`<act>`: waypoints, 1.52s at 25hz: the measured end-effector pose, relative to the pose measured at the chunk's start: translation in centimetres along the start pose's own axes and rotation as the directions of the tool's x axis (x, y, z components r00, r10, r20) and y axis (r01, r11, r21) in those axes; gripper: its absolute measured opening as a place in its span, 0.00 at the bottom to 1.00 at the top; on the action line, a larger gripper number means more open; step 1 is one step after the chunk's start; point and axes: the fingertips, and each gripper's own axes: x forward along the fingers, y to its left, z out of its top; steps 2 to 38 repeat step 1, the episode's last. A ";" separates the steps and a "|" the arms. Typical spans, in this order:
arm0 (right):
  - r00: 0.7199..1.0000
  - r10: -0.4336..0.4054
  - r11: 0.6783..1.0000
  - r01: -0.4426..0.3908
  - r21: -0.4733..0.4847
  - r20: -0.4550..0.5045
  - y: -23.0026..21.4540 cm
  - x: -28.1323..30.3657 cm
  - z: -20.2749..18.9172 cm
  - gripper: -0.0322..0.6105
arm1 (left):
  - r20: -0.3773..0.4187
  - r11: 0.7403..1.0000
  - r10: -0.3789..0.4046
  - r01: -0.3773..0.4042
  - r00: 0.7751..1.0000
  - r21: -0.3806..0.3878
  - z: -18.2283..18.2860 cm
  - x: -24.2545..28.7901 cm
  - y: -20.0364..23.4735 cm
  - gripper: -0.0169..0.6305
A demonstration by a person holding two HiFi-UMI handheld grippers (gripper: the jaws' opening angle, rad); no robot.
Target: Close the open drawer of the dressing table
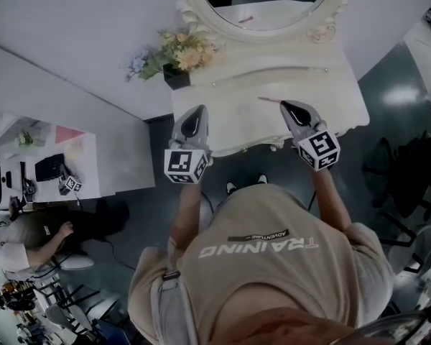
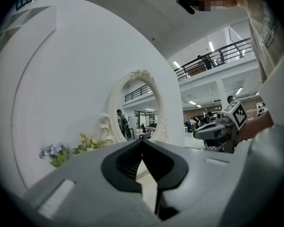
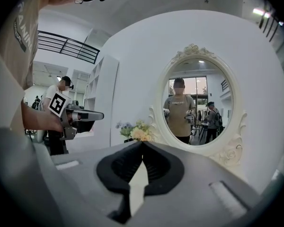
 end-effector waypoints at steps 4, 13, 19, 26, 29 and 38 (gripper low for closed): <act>1.000 -0.002 1.000 0.002 0.002 -0.001 -0.1 0.1 -0.1 0.05 | -0.002 1.000 -0.003 0.003 1.000 0.000 -0.1 0.3 0.0 0.04; 1.000 -0.002 1.000 0.002 0.002 -0.001 -0.1 0.1 -0.1 0.05 | -0.002 1.000 -0.003 0.003 1.000 0.000 -0.1 0.3 0.0 0.04; 1.000 -0.002 1.000 0.002 0.002 -0.001 -0.1 0.1 -0.1 0.05 | -0.002 1.000 -0.003 0.003 1.000 0.000 -0.1 0.3 0.0 0.04; 1.000 -0.002 1.000 0.002 0.002 -0.001 -0.1 0.1 -0.1 0.05 | -0.002 1.000 -0.003 0.003 1.000 0.000 -0.1 0.3 0.0 0.04; 1.000 -0.002 1.000 0.002 0.002 -0.001 -0.1 0.1 -0.1 0.05 | -0.002 1.000 -0.003 0.003 1.000 0.000 -0.1 0.3 0.0 0.04; 1.000 -0.002 1.000 0.002 0.002 -0.001 -0.1 0.1 -0.1 0.05 | -0.002 1.000 -0.003 0.003 1.000 0.000 -0.1 0.3 0.0 0.04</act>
